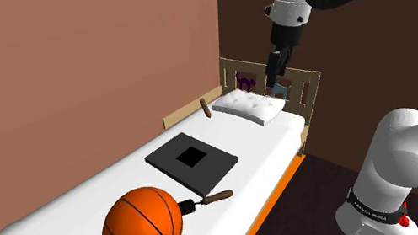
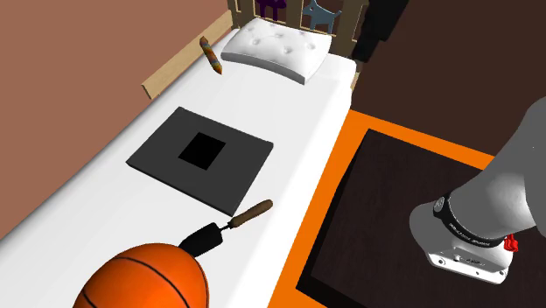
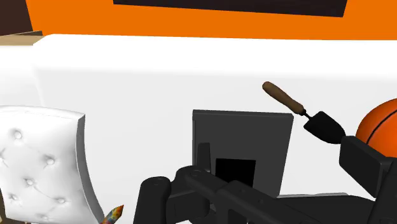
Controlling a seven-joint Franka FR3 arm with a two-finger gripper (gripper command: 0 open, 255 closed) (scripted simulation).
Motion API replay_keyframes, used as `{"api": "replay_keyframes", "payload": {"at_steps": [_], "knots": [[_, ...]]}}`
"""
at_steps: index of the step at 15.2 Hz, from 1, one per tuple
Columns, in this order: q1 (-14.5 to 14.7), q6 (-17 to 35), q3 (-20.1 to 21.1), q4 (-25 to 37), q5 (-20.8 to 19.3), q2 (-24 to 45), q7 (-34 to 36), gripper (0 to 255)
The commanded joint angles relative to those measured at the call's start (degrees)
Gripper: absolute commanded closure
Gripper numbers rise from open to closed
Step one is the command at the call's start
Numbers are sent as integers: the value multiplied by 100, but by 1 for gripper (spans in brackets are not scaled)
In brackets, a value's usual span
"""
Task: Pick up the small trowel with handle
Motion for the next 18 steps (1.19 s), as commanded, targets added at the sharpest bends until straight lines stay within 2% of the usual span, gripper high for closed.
{"api": "replay_keyframes", "payload": {"at_steps": [1, 10, 18], "knots": [[0, 0, 0, 0, 0, 0, 0, 0], [268, 1621, 443, -656, 175, 1085, 114, 0], [422, 3046, 874, -763, 149, 2517, 288, 0]]}}
